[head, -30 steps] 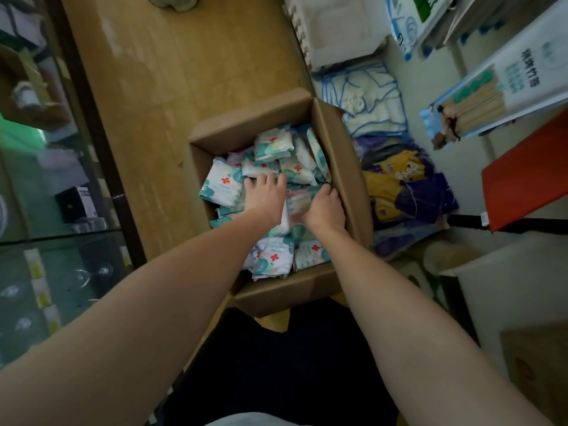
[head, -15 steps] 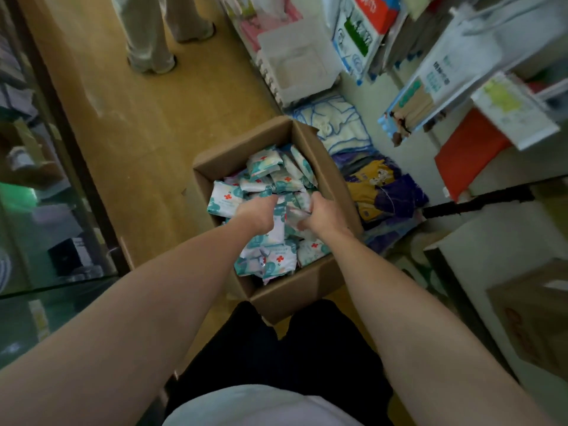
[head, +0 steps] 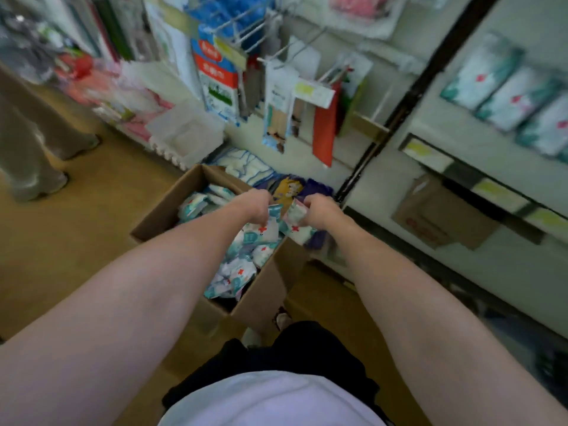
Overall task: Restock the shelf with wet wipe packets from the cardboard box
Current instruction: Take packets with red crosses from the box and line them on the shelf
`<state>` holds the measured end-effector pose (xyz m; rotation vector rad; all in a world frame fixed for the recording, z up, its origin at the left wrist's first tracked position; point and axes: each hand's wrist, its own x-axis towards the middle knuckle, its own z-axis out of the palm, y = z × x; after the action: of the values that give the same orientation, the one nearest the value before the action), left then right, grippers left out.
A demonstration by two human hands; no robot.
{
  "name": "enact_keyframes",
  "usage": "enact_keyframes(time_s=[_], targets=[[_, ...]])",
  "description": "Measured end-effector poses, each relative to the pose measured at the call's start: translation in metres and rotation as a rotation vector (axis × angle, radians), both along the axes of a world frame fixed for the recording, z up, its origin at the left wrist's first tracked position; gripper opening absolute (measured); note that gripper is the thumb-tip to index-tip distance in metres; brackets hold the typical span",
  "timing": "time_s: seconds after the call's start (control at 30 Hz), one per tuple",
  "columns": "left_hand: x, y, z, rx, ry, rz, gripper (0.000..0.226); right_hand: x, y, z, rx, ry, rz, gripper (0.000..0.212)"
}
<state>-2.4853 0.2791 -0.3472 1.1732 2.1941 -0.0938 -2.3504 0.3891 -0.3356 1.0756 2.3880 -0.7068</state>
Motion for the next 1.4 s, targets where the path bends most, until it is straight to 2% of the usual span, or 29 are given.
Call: enact_keyframes(time_s=[0.23, 0.37, 0.5, 0.7, 0.97, 1.13, 1.4], targets=[[0.080, 0.073, 0.064, 0.104, 0.061, -0.294, 0.042, 0.104, 0.026, 0.067, 0.061, 0.090, -0.257, 0.058], [0.136, 0.111, 0.096, 0.180, 0.103, -0.390, 0.052, 0.164, 0.048, 0.101, 0.133, 0.120, -0.347, 0.054], [0.192, 0.147, 0.122, 0.239, 0.106, -0.432, 0.060, 0.221, 0.073, 0.125, 0.202, 0.177, -0.430, 0.063], [0.276, 0.196, 0.157, 0.236, 0.206, -0.541, 0.058, 0.311, 0.116, 0.158, 0.265, 0.171, -0.457, 0.062], [0.354, 0.253, 0.183, 0.261, 0.261, -0.583, 0.064, 0.393, 0.179, 0.178, 0.257, 0.111, -0.465, 0.066], [0.372, 0.278, 0.189, 0.284, 0.205, -0.522, 0.071, 0.422, 0.202, 0.186, 0.266, 0.195, -0.469, 0.044], [0.383, 0.322, 0.209, 0.378, 0.142, -0.552, 0.070, 0.435, 0.246, 0.205, 0.244, 0.388, -0.562, 0.065]])
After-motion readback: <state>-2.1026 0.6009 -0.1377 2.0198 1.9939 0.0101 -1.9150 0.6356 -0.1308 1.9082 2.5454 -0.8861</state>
